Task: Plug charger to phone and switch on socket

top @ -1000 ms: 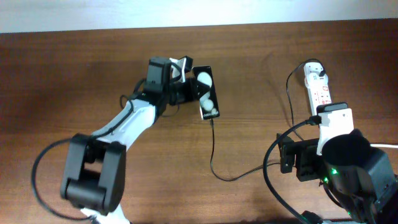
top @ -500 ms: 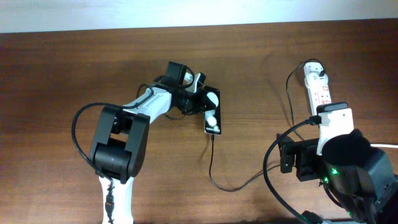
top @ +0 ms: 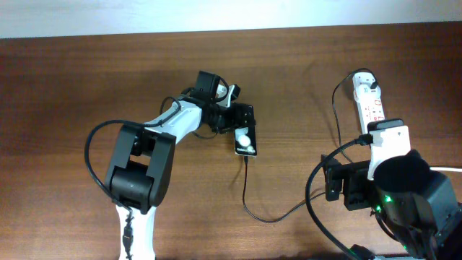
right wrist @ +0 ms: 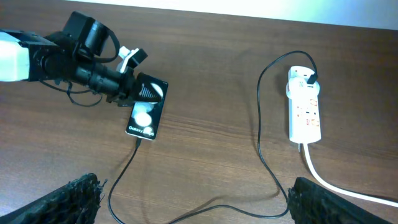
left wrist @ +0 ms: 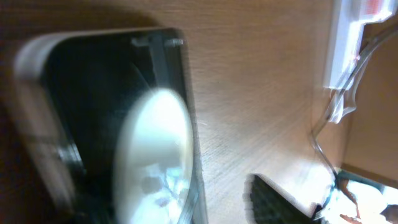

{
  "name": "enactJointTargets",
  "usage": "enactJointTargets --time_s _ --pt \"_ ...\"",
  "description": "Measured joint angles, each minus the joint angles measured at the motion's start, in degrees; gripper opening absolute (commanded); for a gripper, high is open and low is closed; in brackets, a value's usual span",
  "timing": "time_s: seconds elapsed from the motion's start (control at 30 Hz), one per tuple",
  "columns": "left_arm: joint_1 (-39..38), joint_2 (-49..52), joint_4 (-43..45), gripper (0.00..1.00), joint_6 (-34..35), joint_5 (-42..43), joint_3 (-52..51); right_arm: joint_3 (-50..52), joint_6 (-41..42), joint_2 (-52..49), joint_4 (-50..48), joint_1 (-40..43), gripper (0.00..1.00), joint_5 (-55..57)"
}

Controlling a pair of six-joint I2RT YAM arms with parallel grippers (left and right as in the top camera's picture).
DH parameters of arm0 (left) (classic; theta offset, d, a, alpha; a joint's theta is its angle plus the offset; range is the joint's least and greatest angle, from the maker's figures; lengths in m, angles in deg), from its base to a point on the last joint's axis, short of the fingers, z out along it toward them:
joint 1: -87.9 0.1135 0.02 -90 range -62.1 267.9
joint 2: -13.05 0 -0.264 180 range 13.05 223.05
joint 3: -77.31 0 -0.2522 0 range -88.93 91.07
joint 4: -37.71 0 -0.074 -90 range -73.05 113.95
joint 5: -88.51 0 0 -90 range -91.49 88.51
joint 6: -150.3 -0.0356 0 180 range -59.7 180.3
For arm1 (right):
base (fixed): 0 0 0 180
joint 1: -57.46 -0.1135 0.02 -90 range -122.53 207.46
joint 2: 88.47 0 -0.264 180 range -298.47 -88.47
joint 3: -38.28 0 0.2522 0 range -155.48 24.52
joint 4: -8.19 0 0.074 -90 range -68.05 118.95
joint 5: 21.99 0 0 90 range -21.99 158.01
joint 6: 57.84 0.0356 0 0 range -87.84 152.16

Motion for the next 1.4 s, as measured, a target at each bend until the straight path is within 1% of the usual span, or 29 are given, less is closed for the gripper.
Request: enactJointTargets --time_s 0.03,0.1,0.27,0.43,0.73,0.97,1.07,1.17,1.23,1.33,1.4 --pt "0.0 -0.2 0.0 0.86 -0.1 0.1 0.4 0.0 0.0 0.0 0.0 0.0 0.99 0.0" --pt "0.0 -0.6 -0.6 0.99 -0.2 0.0 0.9 0.0 0.0 0.0 0.0 0.0 0.99 0.0" --pt "-0.4 -1.8 -3.8 0.99 -0.5 -3.8 1.6 0.0 -0.1 0.0 0.0 0.0 0.99 0.0" --pt "-0.5 -1.9 -4.0 0.99 -0.5 -4.6 1.6 0.0 0.0 0.0 0.0 0.0 0.99 0.0" --pt "-0.6 -3.3 -7.6 0.99 -0.5 -15.8 2.3 0.0 0.0 0.0 0.0 0.0 0.99 0.0" --pt "-0.7 -3.3 -8.8 0.99 -0.6 -18.3 2.7 0.0 0.0 0.0 0.0 0.0 0.99 0.0" --pt "1.3 -3.8 -14.0 0.99 -0.7 -22.2 3.3 0.0 0.0 0.0 0.0 0.0 0.99 0.0" --pt "7.2 -4.7 -24.1 0.99 -0.7 -26.4 3.9 0.0 0.0 0.0 0.0 0.0 0.99 0.0" --pt "10.3 -5.3 -27.9 0.99 -0.8 -28.7 3.4 0.0 -0.1 0.0 0.0 0.0 0.99 0.0" --pt "13.0 -7.5 -31.1 0.99 -1.0 -33.0 1.1 0.0 0.0 0.0 0.0 0.0 0.99 0.0" --pt "13.1 -12.4 -32.9 0.99 -1.1 -34.9 0.2 0.0 0.0 0.0 0.0 0.0 0.99 0.0"
